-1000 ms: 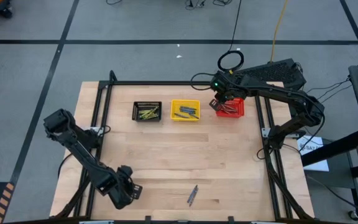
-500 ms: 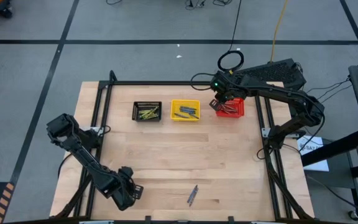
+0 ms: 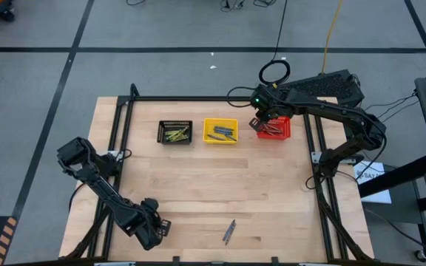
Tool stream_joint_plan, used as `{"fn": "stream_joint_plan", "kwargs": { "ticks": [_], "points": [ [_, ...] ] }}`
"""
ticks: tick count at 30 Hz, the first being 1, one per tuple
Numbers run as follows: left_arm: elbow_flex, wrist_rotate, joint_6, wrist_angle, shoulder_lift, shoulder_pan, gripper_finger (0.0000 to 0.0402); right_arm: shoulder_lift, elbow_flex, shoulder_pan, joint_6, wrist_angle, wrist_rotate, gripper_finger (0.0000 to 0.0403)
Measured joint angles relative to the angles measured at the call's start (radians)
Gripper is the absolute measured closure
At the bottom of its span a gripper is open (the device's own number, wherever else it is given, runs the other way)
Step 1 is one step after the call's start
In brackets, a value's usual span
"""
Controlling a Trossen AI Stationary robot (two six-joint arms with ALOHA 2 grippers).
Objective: Sort crayons
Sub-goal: Put the brown crayon into the red bin
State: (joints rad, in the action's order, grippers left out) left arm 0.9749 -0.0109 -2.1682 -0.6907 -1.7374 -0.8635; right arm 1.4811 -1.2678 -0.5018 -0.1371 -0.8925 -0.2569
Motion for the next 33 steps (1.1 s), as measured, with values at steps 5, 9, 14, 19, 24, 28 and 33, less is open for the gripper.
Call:
{"fn": "stream_joint_plan", "kwargs": {
  "ticks": [5, 9, 14, 19, 24, 28, 33],
  "points": [
    [0.000, 0.010, 0.006, 0.000, 0.000, -0.008, 0.0304, 0.000, 0.000, 0.000, 0.000, 0.000, 0.000, 0.0323],
    [0.000, 0.019, 0.005, -0.001, -0.001, -0.022, 0.0323, 0.000, 0.000, 0.000, 0.000, 0.000, 0.000, 0.0323],
    [0.000, 0.026, 0.011, -0.001, -0.001, -0.029, 0.0369, 0.000, 0.000, 0.000, 0.000, 0.000, 0.000, 0.0323],
    [0.000, 0.027, 0.054, 0.000, 0.000, -0.029, 0.0393, 0.000, 0.000, 0.000, 0.000, 0.000, 0.000, 0.0323],
    [0.000, 0.011, 0.089, 0.002, 0.000, -0.031, 0.0393, 0.000, 0.000, 0.000, 0.000, 0.001, 0.000, 0.0323],
    [0.005, -0.008, 0.114, -0.003, -0.001, -0.043, 0.0393, 0.000, 0.000, 0.000, 0.000, 0.001, 0.000, 0.0323],
    [0.038, -0.087, 0.125, -0.004, 0.011, -0.063, 0.0393, 0.000, 0.000, 0.000, 0.000, 0.001, 0.001, 0.0323]
  ]
}}
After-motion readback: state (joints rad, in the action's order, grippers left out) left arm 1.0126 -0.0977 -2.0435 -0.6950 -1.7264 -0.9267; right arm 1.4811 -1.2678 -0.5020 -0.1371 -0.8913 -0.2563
